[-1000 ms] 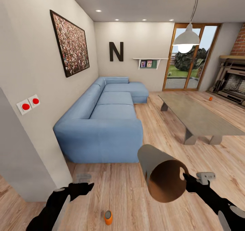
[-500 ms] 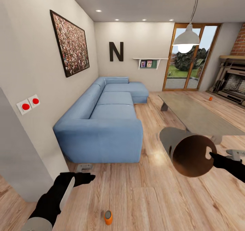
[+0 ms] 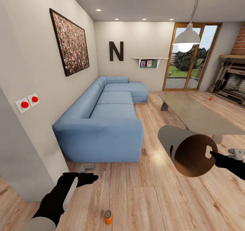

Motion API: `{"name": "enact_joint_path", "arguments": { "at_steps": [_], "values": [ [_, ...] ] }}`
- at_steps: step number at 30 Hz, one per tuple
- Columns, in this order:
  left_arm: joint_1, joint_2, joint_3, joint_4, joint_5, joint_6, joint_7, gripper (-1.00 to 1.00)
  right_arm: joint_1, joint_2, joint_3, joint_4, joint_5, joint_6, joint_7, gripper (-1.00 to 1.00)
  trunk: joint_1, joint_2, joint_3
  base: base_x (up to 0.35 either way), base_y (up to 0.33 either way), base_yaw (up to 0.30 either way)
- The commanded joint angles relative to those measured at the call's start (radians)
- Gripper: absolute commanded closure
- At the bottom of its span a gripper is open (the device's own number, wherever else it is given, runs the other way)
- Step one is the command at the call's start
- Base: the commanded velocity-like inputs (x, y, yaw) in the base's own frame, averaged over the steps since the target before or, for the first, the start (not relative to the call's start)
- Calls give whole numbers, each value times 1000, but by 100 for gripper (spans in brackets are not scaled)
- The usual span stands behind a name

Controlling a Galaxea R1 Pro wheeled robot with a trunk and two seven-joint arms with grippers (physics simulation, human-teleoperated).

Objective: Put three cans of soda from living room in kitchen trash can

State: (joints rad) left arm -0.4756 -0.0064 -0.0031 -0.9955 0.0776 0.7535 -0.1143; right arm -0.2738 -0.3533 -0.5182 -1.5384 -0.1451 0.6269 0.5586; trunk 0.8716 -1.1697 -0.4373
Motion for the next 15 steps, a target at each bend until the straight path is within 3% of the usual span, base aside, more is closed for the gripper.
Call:
{"name": "enact_joint_path", "arguments": {
  "at_steps": [1, 15],
  "values": [
    [0, -2, 0, 2, -1, 0, 1, -100, -1, 0, 0, -2, -21, 4, 4, 100, 4, -7, -3, 0, 0, 0],
    [0, -13, -2, 6, -5, -1, 4, -100, -1, 1, 0, -8, -21, 3, 4, 100, 58, -105, -47, 0, 0, 0]
  ]
}}
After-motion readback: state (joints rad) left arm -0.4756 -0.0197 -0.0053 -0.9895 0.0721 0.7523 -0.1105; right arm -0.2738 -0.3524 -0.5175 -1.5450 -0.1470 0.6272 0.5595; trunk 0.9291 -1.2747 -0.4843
